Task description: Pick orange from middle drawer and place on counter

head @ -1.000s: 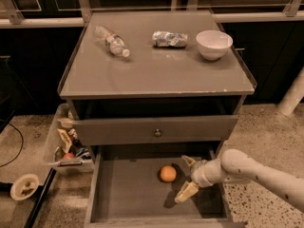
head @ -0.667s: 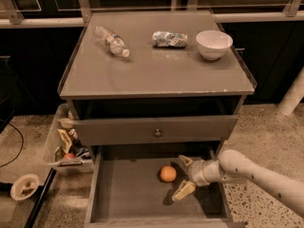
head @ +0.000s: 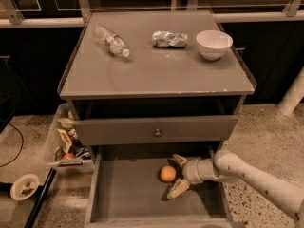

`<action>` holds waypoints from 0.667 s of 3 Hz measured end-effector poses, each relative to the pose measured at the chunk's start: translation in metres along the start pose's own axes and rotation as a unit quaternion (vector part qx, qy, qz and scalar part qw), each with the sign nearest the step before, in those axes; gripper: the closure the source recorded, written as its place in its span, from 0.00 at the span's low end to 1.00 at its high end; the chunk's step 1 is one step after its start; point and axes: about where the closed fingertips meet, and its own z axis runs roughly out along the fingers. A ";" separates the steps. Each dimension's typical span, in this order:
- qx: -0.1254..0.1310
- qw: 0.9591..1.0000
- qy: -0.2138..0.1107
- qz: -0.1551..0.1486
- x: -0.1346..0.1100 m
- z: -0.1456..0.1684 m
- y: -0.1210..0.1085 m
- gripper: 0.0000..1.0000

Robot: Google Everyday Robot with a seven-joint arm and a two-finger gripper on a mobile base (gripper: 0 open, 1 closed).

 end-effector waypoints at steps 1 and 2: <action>-0.006 1.000 -0.013 -0.004 -0.001 0.011 -0.004 0.00; -0.006 1.000 -0.013 -0.004 -0.001 0.011 -0.004 0.18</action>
Offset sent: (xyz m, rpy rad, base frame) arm 0.0055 0.0078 -0.0049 0.0224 -0.0056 0.0128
